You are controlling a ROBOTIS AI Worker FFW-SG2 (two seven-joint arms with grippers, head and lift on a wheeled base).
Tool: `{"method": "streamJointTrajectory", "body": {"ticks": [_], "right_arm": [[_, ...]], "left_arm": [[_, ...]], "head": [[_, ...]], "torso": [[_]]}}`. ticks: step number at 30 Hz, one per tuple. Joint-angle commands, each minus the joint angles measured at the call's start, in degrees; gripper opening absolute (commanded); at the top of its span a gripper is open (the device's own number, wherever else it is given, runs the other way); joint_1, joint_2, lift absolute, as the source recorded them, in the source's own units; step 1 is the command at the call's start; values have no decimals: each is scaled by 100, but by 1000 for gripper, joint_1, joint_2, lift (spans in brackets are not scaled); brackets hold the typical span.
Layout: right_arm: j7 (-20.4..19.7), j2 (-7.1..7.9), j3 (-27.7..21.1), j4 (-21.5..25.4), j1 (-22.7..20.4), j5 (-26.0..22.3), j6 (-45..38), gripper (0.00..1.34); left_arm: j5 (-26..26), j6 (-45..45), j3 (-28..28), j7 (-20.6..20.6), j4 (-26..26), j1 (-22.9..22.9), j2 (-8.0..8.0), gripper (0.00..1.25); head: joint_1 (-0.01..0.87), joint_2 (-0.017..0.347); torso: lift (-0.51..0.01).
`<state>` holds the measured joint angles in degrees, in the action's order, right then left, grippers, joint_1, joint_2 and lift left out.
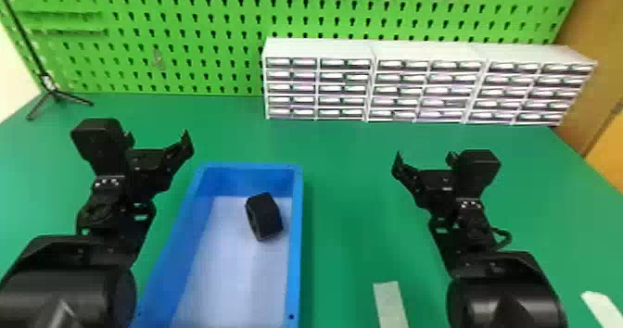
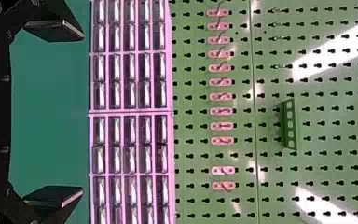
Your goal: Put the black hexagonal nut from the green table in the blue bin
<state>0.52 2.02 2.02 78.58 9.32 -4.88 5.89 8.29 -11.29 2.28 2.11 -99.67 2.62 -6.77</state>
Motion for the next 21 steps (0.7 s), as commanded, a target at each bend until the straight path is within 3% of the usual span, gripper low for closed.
{"method": "streamJointTrajectory", "body": {"ticks": [1, 21], "right_arm": [[0, 0, -8, -1, 0, -5, 0, 1200], [0, 0, 9, -1, -9, -22, 0, 1200]], "left_arm": [[-3, 4, 0, 0, 0, 2, 0, 1028], [6, -5, -9, 0, 0, -7, 0, 1028]], "head": [[683, 28], [683, 28]], "torso": [[-96], [-96]]}}
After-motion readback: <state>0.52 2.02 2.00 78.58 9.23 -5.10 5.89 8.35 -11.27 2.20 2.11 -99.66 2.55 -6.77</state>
